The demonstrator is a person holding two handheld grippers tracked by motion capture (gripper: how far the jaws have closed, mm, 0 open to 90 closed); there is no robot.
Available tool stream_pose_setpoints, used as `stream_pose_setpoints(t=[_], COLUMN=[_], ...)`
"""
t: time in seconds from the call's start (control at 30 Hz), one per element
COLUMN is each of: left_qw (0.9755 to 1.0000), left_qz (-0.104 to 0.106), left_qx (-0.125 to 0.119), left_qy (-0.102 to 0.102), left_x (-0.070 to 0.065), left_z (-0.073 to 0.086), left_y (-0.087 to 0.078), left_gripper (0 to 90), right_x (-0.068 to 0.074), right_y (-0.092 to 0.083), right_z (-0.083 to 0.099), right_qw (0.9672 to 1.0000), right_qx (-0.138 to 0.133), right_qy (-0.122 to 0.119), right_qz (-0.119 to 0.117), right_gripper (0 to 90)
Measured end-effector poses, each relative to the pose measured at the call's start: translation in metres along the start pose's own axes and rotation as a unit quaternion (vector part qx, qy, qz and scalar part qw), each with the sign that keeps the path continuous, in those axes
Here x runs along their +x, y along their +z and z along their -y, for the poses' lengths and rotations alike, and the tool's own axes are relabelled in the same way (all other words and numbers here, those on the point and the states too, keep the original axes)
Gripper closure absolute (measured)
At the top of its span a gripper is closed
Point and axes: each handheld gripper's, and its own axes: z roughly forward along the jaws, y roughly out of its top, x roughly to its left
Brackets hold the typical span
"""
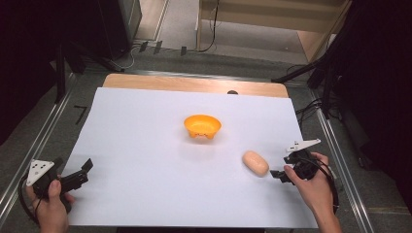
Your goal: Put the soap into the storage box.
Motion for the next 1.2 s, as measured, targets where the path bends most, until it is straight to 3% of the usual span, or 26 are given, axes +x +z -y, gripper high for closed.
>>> stream_pose_setpoints(t=[0.13, 0.47, 1.03, 1.2], left_qw=[1.0000, 1.0000, 1.0000, 1.0000], left_qz=[0.000, 0.001, 0.003, 0.003], left_qx=[0.000, 0.002, 0.003, 0.003], left_qy=[0.002, 0.005, 0.006, 0.006], left_x=[0.000, 0.000, -0.001, -0.001], left_z=[0.000, 0.000, 0.000, 0.000], left_y=[0.000, 0.000, 0.000, 0.000], left_gripper=[0.6, 0.6, 0.6, 0.6], right_x=[0.004, 0.014, 0.027, 0.029], right_y=[0.006, 0.022, 0.046, 0.051], right_z=[-0.008, -0.022, -0.046, -0.050], right_qw=[0.9997, 0.9990, 0.9976, 0.9970], right_qx=[0.011, 0.035, 0.068, 0.077], right_qy=[0.001, -0.002, -0.011, -0.013], right_qz=[-0.020, -0.028, -0.013, -0.001], right_gripper=[23.1, 20.8, 23.1, 28.8])
